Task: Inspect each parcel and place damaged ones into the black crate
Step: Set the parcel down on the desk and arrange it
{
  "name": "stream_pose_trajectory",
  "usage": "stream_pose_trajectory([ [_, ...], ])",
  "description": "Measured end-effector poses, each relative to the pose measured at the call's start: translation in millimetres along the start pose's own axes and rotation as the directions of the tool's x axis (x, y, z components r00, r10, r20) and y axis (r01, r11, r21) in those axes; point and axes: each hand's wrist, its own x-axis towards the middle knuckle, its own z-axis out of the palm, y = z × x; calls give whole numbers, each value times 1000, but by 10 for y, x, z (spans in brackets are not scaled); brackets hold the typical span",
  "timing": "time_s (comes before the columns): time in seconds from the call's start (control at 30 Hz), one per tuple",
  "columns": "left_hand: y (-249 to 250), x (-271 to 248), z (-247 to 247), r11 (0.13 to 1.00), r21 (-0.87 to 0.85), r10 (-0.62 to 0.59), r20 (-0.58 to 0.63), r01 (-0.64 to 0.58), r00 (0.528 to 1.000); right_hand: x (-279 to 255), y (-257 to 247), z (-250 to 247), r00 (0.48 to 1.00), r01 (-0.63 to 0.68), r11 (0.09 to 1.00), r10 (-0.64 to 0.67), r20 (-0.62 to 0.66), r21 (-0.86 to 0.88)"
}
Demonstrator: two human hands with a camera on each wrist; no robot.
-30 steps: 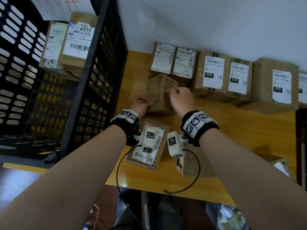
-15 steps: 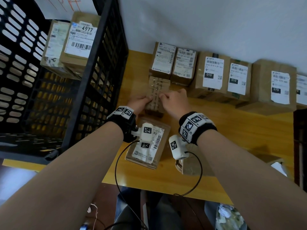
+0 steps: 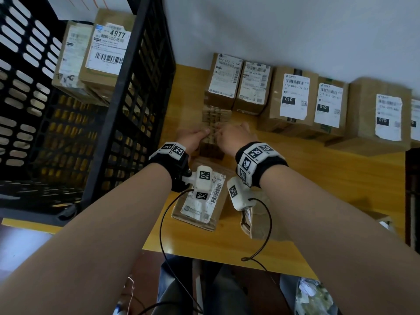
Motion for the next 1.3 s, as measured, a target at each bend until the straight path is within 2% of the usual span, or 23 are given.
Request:
stream_pose_trajectory([
  [0.1,13,-22,7,1000,-1,-7,1,7,1000,40,40,2,1000,28,999,-28,11,31],
  [0.23,27,-72,-20,1000,10,-9,5,9,1000,-53,104,-25,986,164,979,-159,-52,117],
  [0.3,52,-107,-56,1000,14,-25,18,24,1000,-111,155,-25,978,206,935,-184,-101,289],
  [0.37,75,-158,-93,999,8,-52,51,52,997,-142,207,-34,977,201,831,-131,-170,519],
  [0.47,89,-232,-132,994,-6,-107,89,108,990,-158,255,-101,958,157,705,62,-280,692],
  [0.5,94,-254,-139,992,-12,-127,93,128,988,-144,247,-88,967,102,681,105,-234,725],
  [0.57,108,-290,-137,989,-26,-140,102,143,985,-133,219,-34,990,-30,625,127,-64,780],
  [0.63,115,-321,-130,994,-32,-103,92,106,990,-143,174,23,993,-83,559,115,22,825],
  [0.77,91,-332,-172,998,-48,34,97,-30,995,-232,104,46,993,15,556,90,-78,831],
  [0.9,89,-368,-225,992,-104,82,81,-73,993,-290,131,62,974,107,501,120,-191,859],
  [1.03,109,-436,-205,996,-59,65,38,-62,997,-341,195,81,949,119,481,202,-241,869],
  [1.2,128,-487,-166,996,-93,26,75,-19,997,-318,258,135,972,78,575,138,-191,814],
  [1.27,94,-464,-171,998,-49,53,79,-49,995,-285,283,118,969,101,629,114,-220,770],
  [1.3,82,-461,-168,997,-33,65,73,-63,995,-291,282,93,955,141,653,108,-276,744],
])
